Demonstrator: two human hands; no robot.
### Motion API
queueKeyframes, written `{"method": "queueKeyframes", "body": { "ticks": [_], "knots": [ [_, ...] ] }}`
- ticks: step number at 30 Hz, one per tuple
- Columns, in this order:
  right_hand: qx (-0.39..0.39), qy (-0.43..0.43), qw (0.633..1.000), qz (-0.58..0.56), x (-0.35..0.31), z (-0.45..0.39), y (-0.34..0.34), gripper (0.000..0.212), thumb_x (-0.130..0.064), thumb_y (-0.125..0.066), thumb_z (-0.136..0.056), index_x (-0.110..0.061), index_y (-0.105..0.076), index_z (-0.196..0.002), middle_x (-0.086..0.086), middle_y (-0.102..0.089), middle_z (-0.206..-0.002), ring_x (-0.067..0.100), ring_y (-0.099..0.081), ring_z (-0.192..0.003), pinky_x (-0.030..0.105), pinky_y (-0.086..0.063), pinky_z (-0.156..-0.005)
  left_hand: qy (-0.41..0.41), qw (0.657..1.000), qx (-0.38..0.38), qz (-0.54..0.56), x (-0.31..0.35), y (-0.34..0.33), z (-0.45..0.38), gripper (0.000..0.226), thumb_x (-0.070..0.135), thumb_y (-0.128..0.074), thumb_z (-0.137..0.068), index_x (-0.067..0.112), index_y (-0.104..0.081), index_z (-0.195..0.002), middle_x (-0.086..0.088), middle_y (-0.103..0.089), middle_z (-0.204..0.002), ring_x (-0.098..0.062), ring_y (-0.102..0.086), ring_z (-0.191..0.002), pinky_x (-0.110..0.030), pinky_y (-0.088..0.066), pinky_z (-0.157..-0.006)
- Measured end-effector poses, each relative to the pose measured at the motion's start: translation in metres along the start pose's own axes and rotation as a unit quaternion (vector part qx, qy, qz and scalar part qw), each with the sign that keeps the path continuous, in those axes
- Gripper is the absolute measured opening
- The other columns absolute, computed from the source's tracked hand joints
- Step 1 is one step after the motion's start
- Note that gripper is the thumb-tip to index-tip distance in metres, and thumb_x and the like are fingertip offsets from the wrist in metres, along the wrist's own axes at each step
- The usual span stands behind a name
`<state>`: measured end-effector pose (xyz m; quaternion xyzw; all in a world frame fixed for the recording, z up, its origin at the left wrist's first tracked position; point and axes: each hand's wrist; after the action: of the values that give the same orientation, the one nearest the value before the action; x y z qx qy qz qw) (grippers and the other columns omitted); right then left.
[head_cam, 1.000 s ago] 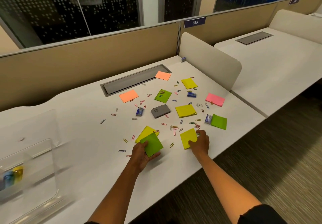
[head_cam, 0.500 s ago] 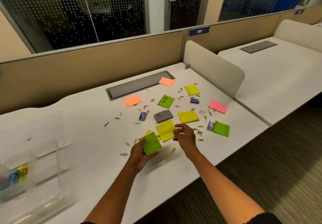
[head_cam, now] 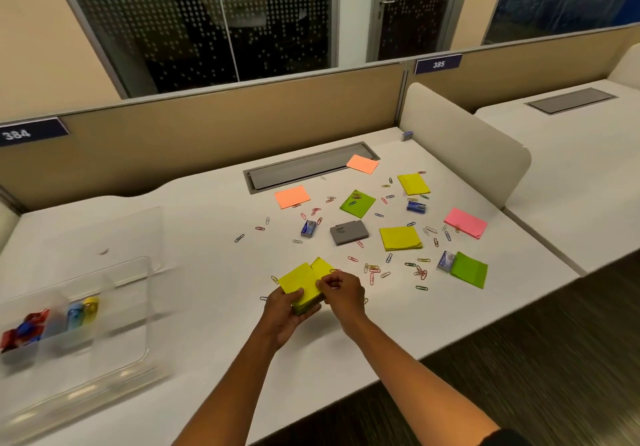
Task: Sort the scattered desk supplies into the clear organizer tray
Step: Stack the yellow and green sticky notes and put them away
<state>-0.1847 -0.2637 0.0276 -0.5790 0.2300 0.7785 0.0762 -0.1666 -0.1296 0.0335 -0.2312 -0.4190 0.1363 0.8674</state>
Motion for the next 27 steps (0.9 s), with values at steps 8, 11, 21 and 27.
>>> {"method": "queueKeyframes", "body": {
  "ticks": [8, 11, 21, 27],
  "knots": [
    [-0.058, 0.063, 0.986, 0.145, 0.02, -0.011, 0.0, 0.01, -0.016, -0.067, -0.084, -0.014, -0.069, -0.094, 0.003, -0.069, -0.099, 0.02, -0.064, -0.091, 0.031, -0.05, -0.085, -0.044, 0.997, 0.063, 0.022, 0.0, 0.025, 0.02, 0.037, -0.005, -0.043, -0.093, 0.006, -0.048, -0.128, -0.022, -0.061, -0.121, -0.041, -0.066, -0.097, -0.047, -0.058, -0.074],
    [-0.113, 0.115, 0.953, 0.255, 0.034, -0.022, 0.001, 0.027, -0.016, -0.067, -0.084, -0.011, -0.063, -0.111, 0.008, -0.061, -0.119, 0.027, -0.054, -0.112, 0.031, -0.04, -0.095, -0.049, 0.994, 0.096, 0.032, 0.0, 0.039, 0.028, 0.035, -0.005, -0.044, -0.093, 0.003, -0.048, -0.128, -0.024, -0.062, -0.118, -0.041, -0.066, -0.094, -0.049, -0.057, -0.076],
    [-0.154, 0.13, 0.861, 0.467, 0.028, -0.05, -0.016, 0.075, -0.058, -0.058, -0.083, -0.022, -0.03, -0.143, 0.01, -0.014, -0.156, 0.032, -0.016, -0.142, 0.042, -0.022, -0.113, -0.079, 0.982, 0.158, 0.065, -0.007, 0.077, 0.055, 0.033, -0.005, -0.045, -0.093, 0.001, -0.049, -0.126, -0.022, -0.064, -0.112, -0.04, -0.066, -0.094, -0.047, -0.058, -0.075],
    [-0.16, 0.108, 0.854, 0.484, 0.023, -0.063, -0.019, 0.091, -0.068, -0.062, -0.073, -0.026, -0.024, -0.145, 0.013, -0.005, -0.156, 0.036, -0.012, -0.141, 0.046, -0.021, -0.112, -0.087, 0.98, 0.169, 0.061, -0.011, 0.083, 0.059, 0.036, -0.005, -0.045, -0.092, 0.002, -0.048, -0.127, -0.026, -0.06, -0.121, -0.044, -0.063, -0.102, -0.053, -0.051, -0.087]
  ]
}}
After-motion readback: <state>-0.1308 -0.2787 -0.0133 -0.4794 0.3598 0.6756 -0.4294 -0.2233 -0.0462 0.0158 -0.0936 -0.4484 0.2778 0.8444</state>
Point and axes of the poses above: each hand's wrist, its own z-axis away from the middle knuckle, its own y-axis out of the back of the hand, x = y × z
